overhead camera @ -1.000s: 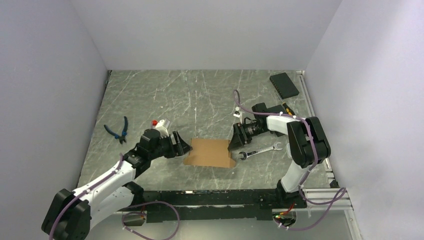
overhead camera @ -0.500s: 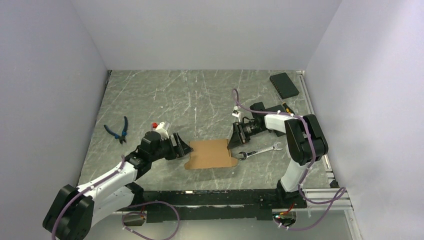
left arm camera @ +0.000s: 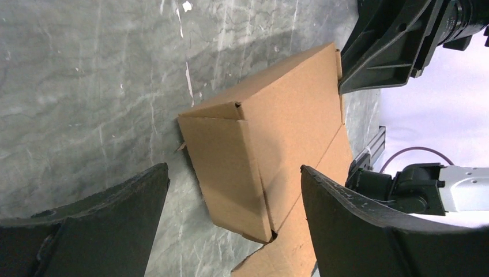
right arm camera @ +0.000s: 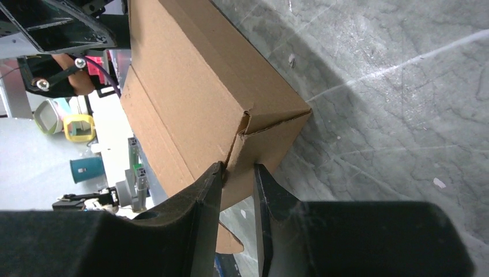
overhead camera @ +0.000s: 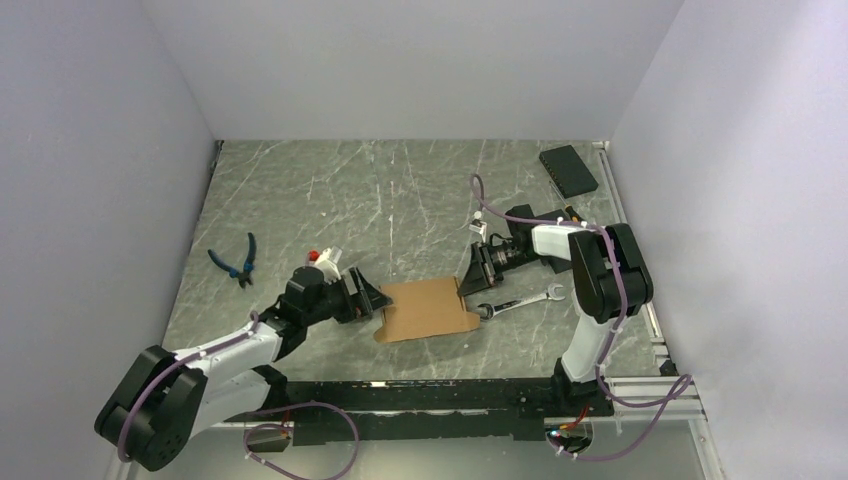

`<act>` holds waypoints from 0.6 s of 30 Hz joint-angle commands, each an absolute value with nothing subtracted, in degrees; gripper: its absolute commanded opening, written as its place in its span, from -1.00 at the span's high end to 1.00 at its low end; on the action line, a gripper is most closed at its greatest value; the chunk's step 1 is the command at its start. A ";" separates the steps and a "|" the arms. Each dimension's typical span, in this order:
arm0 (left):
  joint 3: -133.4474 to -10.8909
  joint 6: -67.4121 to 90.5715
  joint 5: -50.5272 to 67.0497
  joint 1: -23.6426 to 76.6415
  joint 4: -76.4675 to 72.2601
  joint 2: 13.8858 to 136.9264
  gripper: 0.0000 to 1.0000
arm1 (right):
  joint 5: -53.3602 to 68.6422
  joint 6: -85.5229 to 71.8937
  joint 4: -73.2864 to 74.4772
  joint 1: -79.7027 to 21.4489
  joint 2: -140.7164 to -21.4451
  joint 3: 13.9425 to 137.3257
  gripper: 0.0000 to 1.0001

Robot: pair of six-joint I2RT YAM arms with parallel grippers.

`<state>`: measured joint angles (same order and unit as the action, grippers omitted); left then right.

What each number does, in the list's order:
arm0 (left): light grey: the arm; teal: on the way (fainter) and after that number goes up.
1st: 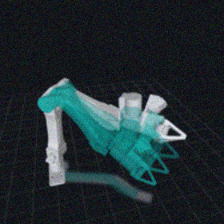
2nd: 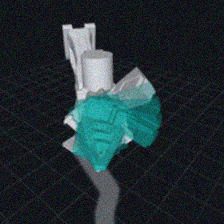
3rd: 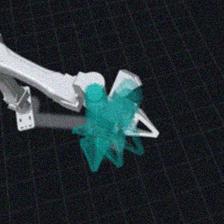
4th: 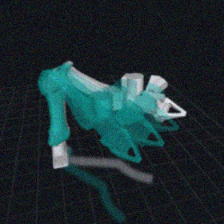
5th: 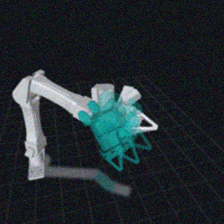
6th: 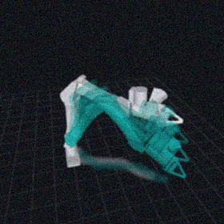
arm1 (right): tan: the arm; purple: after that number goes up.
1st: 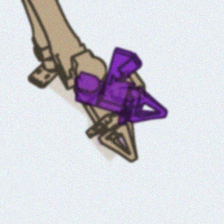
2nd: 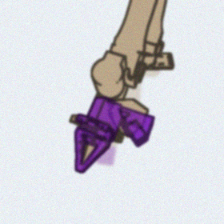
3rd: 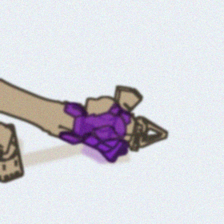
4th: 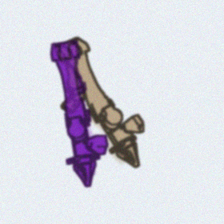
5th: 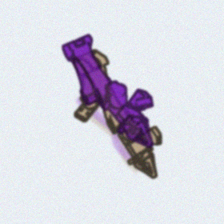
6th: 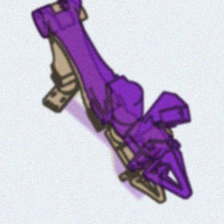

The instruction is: Fold the paper box

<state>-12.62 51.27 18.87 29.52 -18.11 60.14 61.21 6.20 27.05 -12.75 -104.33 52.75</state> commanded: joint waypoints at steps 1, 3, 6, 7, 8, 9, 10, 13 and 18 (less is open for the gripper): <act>-10.93 55.60 21.18 29.70 -26.42 61.19 -0.79 | 56.49 7.92 25.27 -11.47 -105.95 54.14 0.44; -11.04 56.21 21.06 29.71 -25.98 61.43 -0.80 | 56.56 7.91 25.36 -11.22 -106.08 54.14 0.45; -10.27 58.02 20.77 29.70 -26.79 61.06 -0.82 | 56.97 7.95 25.59 -10.84 -106.46 54.22 0.46; -9.88 58.90 20.67 29.71 -27.72 60.88 -0.82 | 57.08 7.87 25.58 -10.68 -106.56 54.23 0.46; -9.39 59.89 20.66 29.71 -28.74 60.83 -0.83 | 57.17 7.84 25.58 -10.57 -106.68 54.23 0.46; -8.98 60.77 20.65 29.75 -29.67 60.82 -0.82 | 57.28 7.89 25.69 -10.55 -106.82 54.27 0.46; -8.70 61.67 20.65 29.78 -30.43 60.82 -0.83 | 57.44 7.93 25.74 -10.48 -107.01 54.31 0.46; -8.20 63.83 20.59 29.86 -32.07 60.89 -0.84 | 57.78 7.91 25.75 -10.38 -107.23 54.32 0.47; -7.27 67.90 19.86 30.38 -35.84 61.91 -0.87 | 58.11 7.87 25.75 -10.17 -107.52 54.32 0.48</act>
